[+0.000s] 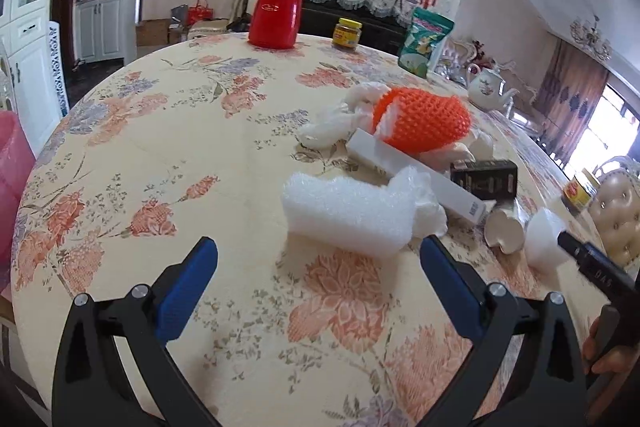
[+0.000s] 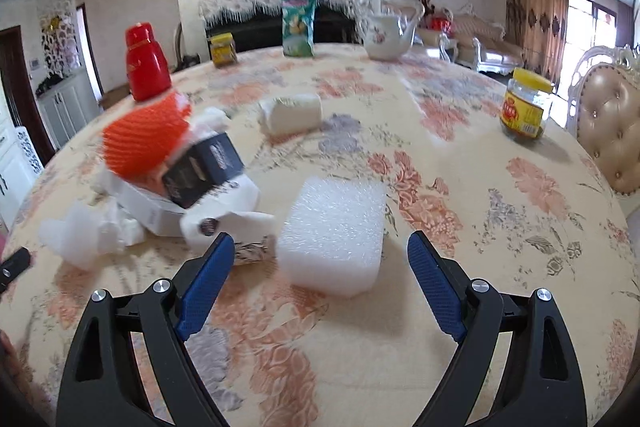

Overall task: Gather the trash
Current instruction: 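Grasp a white foam block with the right tool while the left tool grasps a white foam strip, then carry both foam pieces to the pink bin and open both tools over it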

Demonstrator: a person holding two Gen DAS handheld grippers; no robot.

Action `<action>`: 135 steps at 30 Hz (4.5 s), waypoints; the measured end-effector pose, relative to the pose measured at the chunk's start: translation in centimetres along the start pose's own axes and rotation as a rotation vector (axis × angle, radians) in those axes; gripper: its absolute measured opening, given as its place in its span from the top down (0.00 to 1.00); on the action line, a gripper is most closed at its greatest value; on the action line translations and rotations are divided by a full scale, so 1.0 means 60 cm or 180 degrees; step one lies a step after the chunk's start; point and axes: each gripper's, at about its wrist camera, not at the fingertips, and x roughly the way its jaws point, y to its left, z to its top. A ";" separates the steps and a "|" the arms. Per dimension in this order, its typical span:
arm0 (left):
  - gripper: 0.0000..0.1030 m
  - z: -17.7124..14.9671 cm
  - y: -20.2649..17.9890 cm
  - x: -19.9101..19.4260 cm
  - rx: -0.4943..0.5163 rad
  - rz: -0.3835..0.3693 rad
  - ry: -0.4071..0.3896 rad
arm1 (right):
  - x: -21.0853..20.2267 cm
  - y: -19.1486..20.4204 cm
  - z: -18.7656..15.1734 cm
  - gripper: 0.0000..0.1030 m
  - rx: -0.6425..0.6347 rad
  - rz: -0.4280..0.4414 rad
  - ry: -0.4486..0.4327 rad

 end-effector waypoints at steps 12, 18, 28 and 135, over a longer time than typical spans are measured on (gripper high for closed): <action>0.05 0.050 -0.012 0.042 -0.0265 0.0360 -0.0074 | 0.036 -0.029 0.006 0.42 0.0270 0.0263 0.0137; 0.05 0.072 -0.030 0.076 -0.0391 0.0608 -0.0069 | 0.032 -0.033 0.007 0.42 0.0322 0.0334 0.0088; 0.06 0.049 -0.057 0.096 -0.0130 0.0641 0.0304 | 0.029 -0.045 0.006 0.42 0.0435 0.0433 0.0062; 0.05 0.030 0.686 -0.335 -0.0544 0.2005 -0.1026 | -0.159 0.974 -0.085 0.26 -0.2110 0.3199 -0.0175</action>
